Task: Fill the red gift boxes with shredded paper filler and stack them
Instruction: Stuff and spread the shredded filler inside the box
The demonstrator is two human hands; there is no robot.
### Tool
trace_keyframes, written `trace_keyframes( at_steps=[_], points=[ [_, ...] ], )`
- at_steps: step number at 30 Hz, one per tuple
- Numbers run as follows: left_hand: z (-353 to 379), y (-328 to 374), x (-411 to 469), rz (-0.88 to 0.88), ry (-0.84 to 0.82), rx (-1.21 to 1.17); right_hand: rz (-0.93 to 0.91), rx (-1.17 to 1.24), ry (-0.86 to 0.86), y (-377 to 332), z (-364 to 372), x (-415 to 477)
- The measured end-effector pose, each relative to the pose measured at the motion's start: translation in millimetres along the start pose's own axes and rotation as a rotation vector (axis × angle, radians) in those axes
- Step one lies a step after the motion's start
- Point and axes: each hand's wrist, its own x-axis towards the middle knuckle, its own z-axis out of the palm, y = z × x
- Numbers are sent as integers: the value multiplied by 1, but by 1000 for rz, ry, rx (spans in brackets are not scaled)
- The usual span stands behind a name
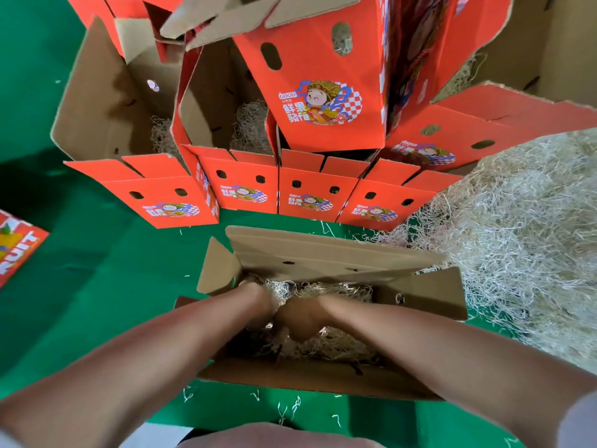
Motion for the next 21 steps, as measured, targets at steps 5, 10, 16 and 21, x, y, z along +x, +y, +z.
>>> trace_keyframes(
  at_steps=[5, 10, 16, 21],
  points=[
    [11, 0, 13, -60, 41, 153, -45, 254, 13, 7, -4, -30],
    [-1, -2, -7, -55, 69, 20, -108, 449, 43, 13, 6, -43],
    [-19, -1, -49, -69, 414, -219, 49, 514, 281, 21, 6, -34],
    [-14, 20, -46, -147, 444, -269, 219, 323, 369, 42, 2, -43]
  ],
)
